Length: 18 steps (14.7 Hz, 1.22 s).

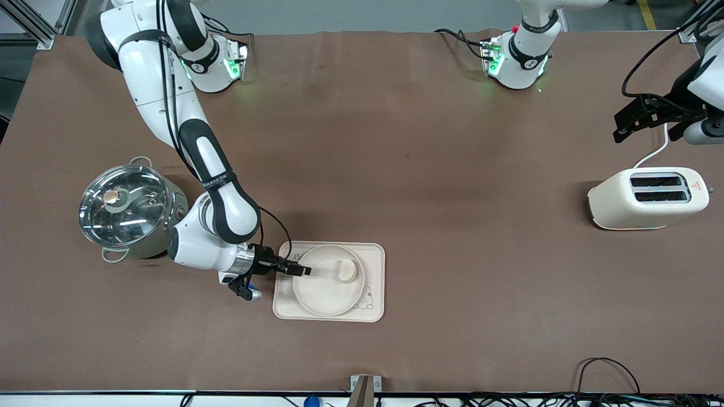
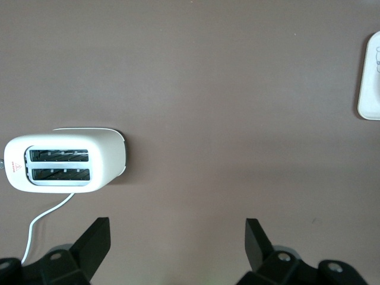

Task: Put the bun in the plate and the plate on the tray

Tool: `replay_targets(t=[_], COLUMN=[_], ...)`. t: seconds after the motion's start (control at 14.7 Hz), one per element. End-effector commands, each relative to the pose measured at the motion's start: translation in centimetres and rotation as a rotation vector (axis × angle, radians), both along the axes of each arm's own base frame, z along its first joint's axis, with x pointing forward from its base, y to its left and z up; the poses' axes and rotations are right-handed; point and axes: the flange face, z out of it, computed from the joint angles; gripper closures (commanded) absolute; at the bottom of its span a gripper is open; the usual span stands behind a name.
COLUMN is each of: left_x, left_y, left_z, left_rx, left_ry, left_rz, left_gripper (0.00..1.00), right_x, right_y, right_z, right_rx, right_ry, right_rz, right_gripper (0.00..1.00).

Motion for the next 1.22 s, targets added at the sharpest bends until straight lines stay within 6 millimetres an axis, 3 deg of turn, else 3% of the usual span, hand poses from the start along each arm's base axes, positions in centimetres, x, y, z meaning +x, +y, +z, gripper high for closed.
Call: replay_targets(t=[0.0,0.2,0.34,0.61,0.88,1.02,1.16], left_x=[-1.3,-1.5,-1.5,-1.5,-1.6,-1.6,-1.6], left_y=[-0.3,-1.1,-1.3,-2.1,-2.8,-2.8,-2.9], left_z=[0.4,0.6,0.6,0.7,0.7,0.7,0.6], left_rx=[-0.012,-0.009,-0.007,-0.004,-0.003,-0.004,-0.004], left_ry=[-0.015,-0.019,-0.017,-0.018,-0.018,-0.018,-0.016], left_rz=[-0.018,-0.033,-0.038,-0.05,-0.063,-0.064,-0.067], left_gripper=[0.0,0.0,0.0,0.0,0.0,0.0,0.0], right_x=[-0.2,0.2,0.2,-1.8,-6.1,-8.8,-11.2], right_y=[0.3,-3.3,-7.6,-16.8,-24.4,-26.2,-27.4], right_z=[3.4,8.2,12.4,22.6,33.7,39.2,43.5], right_rx=[0.062,0.077,0.058,-0.201,-0.471,-0.599,-0.686], right_ry=[0.019,0.052,0.057,0.055,0.041,0.003,-0.017], right_rz=[0.034,0.086,0.095,0.217,0.29,0.314,0.325], right_gripper=[0.0,0.0,0.0,0.0,0.0,0.0,0.0])
